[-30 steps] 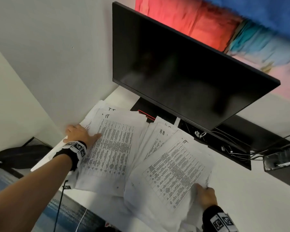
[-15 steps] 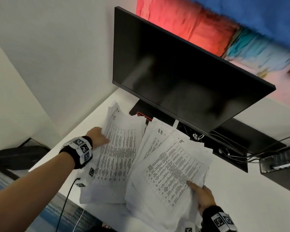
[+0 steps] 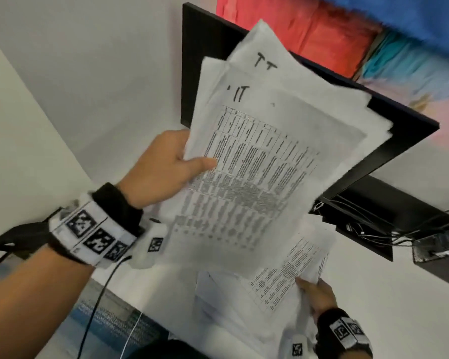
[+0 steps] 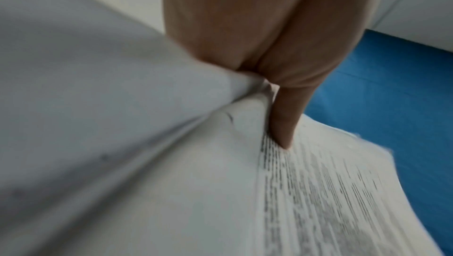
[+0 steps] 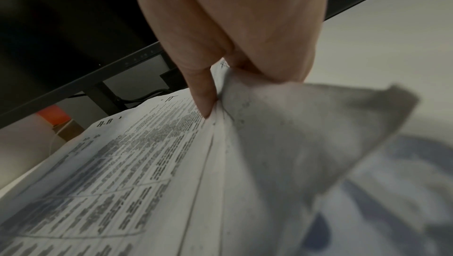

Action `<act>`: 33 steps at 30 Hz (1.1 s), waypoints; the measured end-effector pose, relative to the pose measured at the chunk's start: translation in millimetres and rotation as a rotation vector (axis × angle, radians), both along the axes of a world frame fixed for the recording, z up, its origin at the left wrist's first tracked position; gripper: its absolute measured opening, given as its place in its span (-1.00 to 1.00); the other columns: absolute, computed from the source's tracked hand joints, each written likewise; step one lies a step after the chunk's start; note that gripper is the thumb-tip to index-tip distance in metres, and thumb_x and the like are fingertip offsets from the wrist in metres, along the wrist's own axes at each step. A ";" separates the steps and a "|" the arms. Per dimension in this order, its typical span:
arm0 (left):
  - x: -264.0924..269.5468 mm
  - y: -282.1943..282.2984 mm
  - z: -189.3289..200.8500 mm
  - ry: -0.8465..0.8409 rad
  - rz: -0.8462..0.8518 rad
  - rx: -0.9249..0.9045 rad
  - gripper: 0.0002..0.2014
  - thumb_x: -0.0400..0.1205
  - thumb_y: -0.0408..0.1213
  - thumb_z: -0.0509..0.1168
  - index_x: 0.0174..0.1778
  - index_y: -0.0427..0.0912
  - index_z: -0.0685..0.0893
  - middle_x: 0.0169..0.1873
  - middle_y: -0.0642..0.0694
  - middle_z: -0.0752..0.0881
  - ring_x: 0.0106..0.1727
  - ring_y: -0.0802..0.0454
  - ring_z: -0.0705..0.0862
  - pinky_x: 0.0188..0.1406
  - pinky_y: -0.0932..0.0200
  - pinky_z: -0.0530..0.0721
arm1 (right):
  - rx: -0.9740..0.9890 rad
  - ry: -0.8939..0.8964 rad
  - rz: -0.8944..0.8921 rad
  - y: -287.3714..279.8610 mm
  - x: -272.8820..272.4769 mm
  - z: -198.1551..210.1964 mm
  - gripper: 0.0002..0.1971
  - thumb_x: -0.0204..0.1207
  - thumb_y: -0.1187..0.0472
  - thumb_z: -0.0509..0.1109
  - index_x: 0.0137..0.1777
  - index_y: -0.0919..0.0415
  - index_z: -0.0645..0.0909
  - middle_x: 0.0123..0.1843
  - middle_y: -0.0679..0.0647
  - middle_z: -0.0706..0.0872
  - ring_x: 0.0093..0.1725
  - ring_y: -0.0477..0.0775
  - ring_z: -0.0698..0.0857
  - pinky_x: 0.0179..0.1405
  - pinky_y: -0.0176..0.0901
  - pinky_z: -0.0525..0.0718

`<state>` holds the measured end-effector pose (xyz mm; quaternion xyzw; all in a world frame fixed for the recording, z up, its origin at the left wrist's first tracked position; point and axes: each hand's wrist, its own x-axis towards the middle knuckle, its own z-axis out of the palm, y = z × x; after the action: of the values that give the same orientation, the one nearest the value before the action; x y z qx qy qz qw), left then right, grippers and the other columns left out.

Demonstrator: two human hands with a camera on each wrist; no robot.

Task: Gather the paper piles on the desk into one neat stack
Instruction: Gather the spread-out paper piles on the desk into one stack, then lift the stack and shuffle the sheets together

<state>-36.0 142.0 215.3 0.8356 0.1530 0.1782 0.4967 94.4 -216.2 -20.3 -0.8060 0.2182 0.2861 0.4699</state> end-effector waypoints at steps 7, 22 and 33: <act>59.0 -67.8 -121.8 0.400 -0.033 -0.013 -0.73 0.66 -0.29 0.34 0.27 -0.14 0.75 0.04 -0.12 0.79 -0.13 0.00 0.76 -0.26 0.42 0.64 | 0.097 -0.014 0.035 -9.8 -6.3 0.7 -0.66 0.59 0.36 0.44 0.34 0.40 0.70 0.12 0.32 0.86 -0.06 0.26 0.85 -0.09 0.02 0.85; 55.6 -73.9 -192.9 0.512 0.075 -0.482 -0.68 0.44 -0.49 0.57 0.10 -0.37 0.75 0.02 -0.27 0.84 0.11 -0.29 0.81 0.13 -0.11 0.77 | 0.372 -0.132 0.019 -9.9 -23.7 31.1 -0.60 0.48 0.46 0.53 0.33 0.31 0.71 0.14 0.26 0.90 0.09 0.33 0.88 0.21 0.32 0.77; 37.4 -74.1 -128.5 0.254 -0.262 -0.744 -0.57 0.46 -0.53 0.53 0.27 -0.33 0.74 0.07 -0.14 0.89 0.10 -0.09 0.86 0.15 -0.03 0.80 | 0.695 -0.124 0.030 9.5 -17.8 83.0 -0.45 0.39 0.32 0.56 0.42 0.34 0.66 0.31 0.29 0.83 0.25 0.22 0.84 0.08 0.03 0.84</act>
<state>1.4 67.9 86.8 0.6267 0.1595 -0.0588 0.7605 76.6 -206.7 62.6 -0.6169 0.0672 0.3007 0.7243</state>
